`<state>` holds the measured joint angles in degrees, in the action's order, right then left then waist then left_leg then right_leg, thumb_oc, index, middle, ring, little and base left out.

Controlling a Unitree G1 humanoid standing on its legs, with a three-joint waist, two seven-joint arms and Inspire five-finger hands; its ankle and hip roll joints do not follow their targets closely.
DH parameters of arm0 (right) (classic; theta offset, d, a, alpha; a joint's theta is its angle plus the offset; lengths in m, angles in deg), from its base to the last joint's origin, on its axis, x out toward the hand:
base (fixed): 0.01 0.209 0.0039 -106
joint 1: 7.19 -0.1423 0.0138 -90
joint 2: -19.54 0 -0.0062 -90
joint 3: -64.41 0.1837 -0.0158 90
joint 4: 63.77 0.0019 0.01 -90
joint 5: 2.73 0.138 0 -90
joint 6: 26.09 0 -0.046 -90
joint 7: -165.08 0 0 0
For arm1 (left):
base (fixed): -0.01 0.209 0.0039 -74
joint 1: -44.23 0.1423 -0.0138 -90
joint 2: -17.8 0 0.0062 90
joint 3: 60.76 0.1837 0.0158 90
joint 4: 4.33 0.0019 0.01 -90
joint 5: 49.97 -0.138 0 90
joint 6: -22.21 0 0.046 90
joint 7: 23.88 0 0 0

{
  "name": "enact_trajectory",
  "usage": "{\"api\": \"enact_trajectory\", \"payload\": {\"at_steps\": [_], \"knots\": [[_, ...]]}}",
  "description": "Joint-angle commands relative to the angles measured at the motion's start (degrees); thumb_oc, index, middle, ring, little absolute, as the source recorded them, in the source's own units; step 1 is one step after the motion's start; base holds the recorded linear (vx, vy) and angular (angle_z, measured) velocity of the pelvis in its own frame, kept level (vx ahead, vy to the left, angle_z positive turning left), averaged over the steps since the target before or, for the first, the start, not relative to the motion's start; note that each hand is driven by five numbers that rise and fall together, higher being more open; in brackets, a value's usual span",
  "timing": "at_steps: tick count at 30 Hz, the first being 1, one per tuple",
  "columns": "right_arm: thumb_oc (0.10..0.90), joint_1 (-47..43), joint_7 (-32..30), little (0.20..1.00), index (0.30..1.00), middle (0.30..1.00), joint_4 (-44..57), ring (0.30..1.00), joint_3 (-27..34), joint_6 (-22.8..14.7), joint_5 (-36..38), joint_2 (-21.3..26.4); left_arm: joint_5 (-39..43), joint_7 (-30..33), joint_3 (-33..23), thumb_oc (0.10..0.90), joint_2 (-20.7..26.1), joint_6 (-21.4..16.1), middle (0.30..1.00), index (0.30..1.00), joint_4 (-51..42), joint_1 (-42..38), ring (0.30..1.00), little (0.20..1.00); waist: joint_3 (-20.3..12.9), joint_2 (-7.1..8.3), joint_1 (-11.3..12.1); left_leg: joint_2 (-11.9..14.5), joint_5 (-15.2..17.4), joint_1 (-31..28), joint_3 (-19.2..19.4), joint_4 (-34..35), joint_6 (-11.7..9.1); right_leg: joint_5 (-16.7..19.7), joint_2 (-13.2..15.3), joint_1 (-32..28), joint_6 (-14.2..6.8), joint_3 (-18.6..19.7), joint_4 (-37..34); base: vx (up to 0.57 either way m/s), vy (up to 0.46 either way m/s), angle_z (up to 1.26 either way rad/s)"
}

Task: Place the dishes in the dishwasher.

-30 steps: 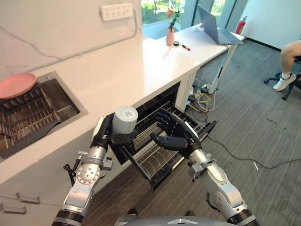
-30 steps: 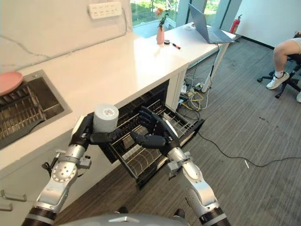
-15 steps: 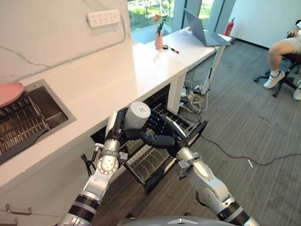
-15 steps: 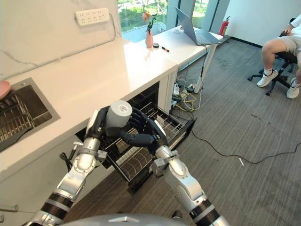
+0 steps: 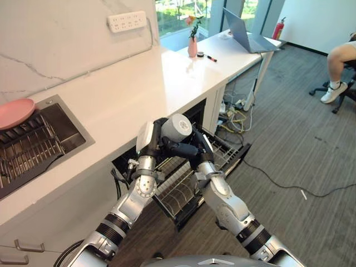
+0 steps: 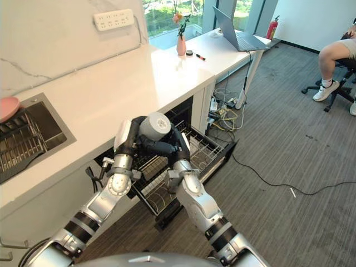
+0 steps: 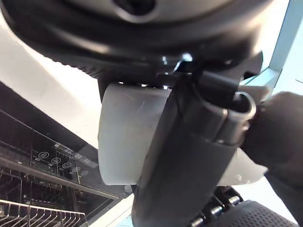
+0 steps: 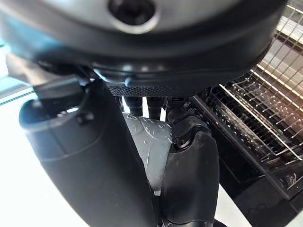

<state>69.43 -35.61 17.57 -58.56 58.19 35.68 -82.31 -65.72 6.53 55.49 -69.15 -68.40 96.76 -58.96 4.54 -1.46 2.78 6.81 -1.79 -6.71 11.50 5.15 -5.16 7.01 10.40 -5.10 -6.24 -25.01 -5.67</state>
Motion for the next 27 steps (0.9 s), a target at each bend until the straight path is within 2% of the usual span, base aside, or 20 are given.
{"api": "enact_trajectory", "payload": {"at_steps": [1,7,11,14,23,24,25,26,27], "knots": [[0.800,-10.1,0.8,0.900,0.900,0.900,2.1,0.900,-2.3,-6.5,0.2,-9.9,-3.6,2.4,4.9,0.400,-0.9,-5.4,0.300,0.300,1.0,-14.5,0.300,0.300,-0.6,1.82,0.6,-1.1,3.4,-0.9,-1.5,-0.2,1.5,-3.2,4.1,-2.9,-5.1,1.1,0.7,0.00,0.002,0.05],[0.800,-13.1,-2.4,0.900,0.900,0.900,-5.4,0.900,-2.2,-7.3,4.8,-14.0,-2.7,3.3,7.9,0.400,-3.0,-5.3,0.300,0.300,3.8,-16.7,0.300,0.300,-0.7,2.10,1.5,-1.1,3.3,-0.7,-2.1,-0.2,1.4,-3.1,4.0,-3.1,-5.0,0.6,0.7,0.00,0.006,0.06],[0.800,-16.8,-4.3,0.900,0.900,0.900,-9.8,0.900,-0.1,-9.0,4.9,-16.0,-1.0,3.7,9.8,0.400,-4.1,-6.2,0.300,0.300,5.2,-17.9,0.300,0.300,-0.7,2.28,2.2,-1.0,3.1,-0.6,-2.6,-0.2,1.4,-3.1,3.9,-3.0,-5.0,0.2,0.7,0.00,0.002,0.06],[0.800,-19.0,-6.1,0.900,0.900,0.900,-12.8,0.900,1.6,-10.9,8.2,-17.8,0.6,3.8,11.4,0.400,-5.0,-6.4,0.300,0.300,5.5,-19.0,0.300,0.300,-0.6,2.42,2.9,-0.9,3.1,-0.4,-3.1,-0.2,1.4,-3.0,3.9,-2.9,-5.0,0.0,0.7,0.00,0.001,0.02],[0.800,-22.5,-8.1,0.900,0.900,0.900,-16.9,0.900,4.3,-13.0,9.3,-18.6,2.7,2.8,14.2,0.400,-6.3,-7.5,0.300,0.300,4.9,-20.8,0.300,0.300,-0.7,2.71,3.8,-1.0,2.9,0.1,-3.7,-0.2,1.4,-3.1,3.8,-2.7,-5.1,-0.5,0.7,0.00,0.001,0.07],[0.748,-22.6,-8.1,0.822,0.822,0.822,-16.9,0.822,4.4,-13.0,9.3,-18.6,2.7,2.8,14.3,0.400,-6.3,-7.5,0.300,0.300,4.9,-20.9,0.300,0.300,-0.7,2.73,3.8,-1.0,2.9,0.1,-3.7,-0.2,1.4,-3.1,3.8,-2.7,-5.1,-0.6,0.7,0.00,0.001,0.03],[0.563,-23.0,-8.4,0.545,0.545,0.545,-17.4,0.545,4.6,-13.1,9.2,-18.7,2.6,2.6,14.5,0.400,-6.4,-7.6,0.300,0.300,4.9,-21.0,0.300,0.300,-0.7,2.73,3.9,-1.0,2.9,0.1,-3.7,-0.2,1.3,-3.1,3.8,-2.7,-5.1,-0.7,0.7,0.00,-0.001,0.04],[0.435,-23.4,-8.6,0.352,0.352,0.352,-17.8,0.352,4.9,-13.2,9.0,-18.7,2.6,2.4,14.8,0.400,-6.5,-7.7,0.300,0.300,4.8,-21.2,0.300,0.300,-0.7,2.76,4.0,-1.0,2.9,0.3,-3.9,-0.2,1.3,-3.2,3.7,-2.7,-5.0,-0.7,0.7,0.00,-0.004,0.03],[0.400,-24.2,-9.0,0.300,0.300,0.300,-18.4,0.300,5.5,-13.4,8.2,-18.6,3.1,2.3,15.1,0.400,-6.7,-8.1,0.300,0.300,4.5,-21.5,0.300,0.300,-0.7,2.75,4.2,-1.0,2.9,0.4,-4.1,-0.2,1.4,-3.4,3.7,-2.7,-5.0,-1.0,0.7,0.00,0.000,0.00]]}}
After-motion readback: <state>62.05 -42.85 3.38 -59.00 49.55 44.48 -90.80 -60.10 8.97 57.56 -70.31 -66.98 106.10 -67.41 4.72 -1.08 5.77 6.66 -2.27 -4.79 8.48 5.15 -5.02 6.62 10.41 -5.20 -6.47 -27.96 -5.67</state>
